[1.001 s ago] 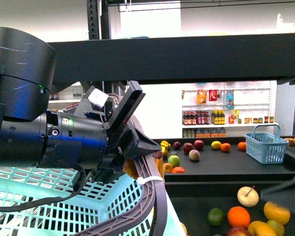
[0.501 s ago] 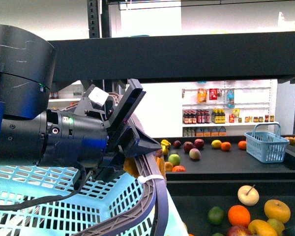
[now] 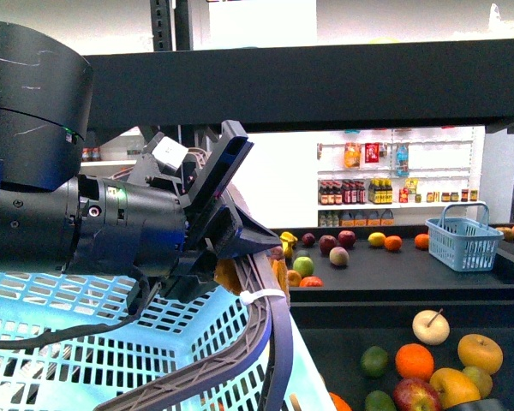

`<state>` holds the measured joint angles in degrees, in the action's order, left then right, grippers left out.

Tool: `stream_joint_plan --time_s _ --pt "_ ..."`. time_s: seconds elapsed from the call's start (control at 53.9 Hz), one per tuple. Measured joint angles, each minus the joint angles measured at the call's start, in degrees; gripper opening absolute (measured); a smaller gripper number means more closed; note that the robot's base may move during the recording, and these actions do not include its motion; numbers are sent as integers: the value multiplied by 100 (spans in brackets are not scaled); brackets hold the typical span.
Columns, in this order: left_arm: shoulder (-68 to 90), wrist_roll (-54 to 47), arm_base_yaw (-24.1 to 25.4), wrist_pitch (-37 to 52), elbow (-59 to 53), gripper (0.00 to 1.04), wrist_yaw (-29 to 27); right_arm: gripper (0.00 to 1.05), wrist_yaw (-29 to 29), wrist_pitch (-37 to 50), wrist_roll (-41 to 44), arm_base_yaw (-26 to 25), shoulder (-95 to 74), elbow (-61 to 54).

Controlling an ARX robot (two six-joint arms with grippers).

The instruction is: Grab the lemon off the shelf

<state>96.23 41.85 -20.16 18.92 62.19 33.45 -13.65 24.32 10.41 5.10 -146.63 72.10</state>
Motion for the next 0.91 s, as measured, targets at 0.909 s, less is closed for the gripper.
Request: stream_joint_plan --time_s 0.909 --pt "0 0 0 0 0 11 -2 64 439 -144 -15 160 -520 573"
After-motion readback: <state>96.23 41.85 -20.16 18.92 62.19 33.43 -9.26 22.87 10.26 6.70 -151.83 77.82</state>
